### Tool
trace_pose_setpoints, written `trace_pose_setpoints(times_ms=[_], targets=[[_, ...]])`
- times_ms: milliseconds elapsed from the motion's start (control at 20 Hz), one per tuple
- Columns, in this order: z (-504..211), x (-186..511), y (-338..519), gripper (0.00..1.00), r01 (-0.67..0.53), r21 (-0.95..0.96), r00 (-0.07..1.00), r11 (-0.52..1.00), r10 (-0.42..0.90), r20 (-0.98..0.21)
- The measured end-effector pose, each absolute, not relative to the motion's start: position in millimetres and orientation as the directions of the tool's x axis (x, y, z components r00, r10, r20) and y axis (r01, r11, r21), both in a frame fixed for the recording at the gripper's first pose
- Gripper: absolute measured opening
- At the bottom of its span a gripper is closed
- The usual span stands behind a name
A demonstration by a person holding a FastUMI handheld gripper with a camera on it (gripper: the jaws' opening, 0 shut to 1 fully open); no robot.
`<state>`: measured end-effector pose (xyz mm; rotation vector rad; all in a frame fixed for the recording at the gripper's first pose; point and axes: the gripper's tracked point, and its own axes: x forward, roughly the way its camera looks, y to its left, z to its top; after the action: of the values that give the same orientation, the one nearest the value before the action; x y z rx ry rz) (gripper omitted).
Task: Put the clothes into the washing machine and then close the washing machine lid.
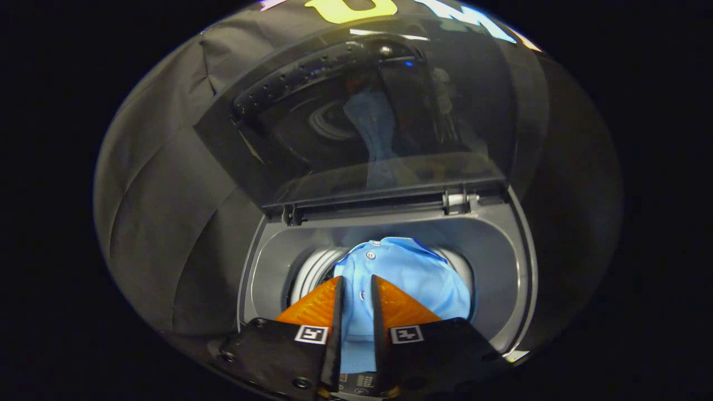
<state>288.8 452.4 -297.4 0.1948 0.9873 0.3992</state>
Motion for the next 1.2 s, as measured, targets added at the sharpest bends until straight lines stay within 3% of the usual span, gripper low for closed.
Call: trace_pose_setpoints(times_ms=[50,250,450,700,1200], targets=[[-299,288,457,0.29,-0.246,0.343,0.489,0.906,0.422,-0.763],[-298,282,466,0.98,-0.239,0.334,0.495,0.912,0.411,-0.766],[-294,283,473,0.99,-0.290,0.281,0.527,0.915,0.397,-0.751],[-257,295,465,0.98,-0.334,0.175,0.651,0.926,0.361,-0.668],[-126,330,451,0.98,-0.347,-0.001,0.887,0.938,0.328,-0.326]])
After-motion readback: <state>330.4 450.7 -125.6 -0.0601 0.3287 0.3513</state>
